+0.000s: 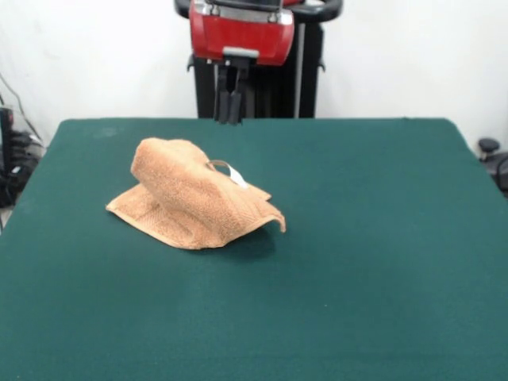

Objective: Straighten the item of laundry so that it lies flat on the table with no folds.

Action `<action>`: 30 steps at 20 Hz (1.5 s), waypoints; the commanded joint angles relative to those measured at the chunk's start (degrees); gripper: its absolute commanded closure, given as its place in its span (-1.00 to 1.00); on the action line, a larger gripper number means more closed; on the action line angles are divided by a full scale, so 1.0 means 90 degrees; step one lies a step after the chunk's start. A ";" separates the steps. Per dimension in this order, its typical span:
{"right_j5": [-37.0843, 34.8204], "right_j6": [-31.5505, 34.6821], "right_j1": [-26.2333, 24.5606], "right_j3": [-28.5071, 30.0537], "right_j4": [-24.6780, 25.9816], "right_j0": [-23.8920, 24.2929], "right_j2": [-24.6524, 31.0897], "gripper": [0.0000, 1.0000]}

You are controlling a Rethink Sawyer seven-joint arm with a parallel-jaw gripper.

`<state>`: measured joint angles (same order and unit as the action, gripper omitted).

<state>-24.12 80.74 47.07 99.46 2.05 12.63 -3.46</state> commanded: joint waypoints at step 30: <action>0.1676 0.1638 -0.2726 -0.0371 -0.0173 -0.0527 0.0277 1.00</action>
<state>-12.58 80.74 27.66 92.48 2.14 10.78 -3.59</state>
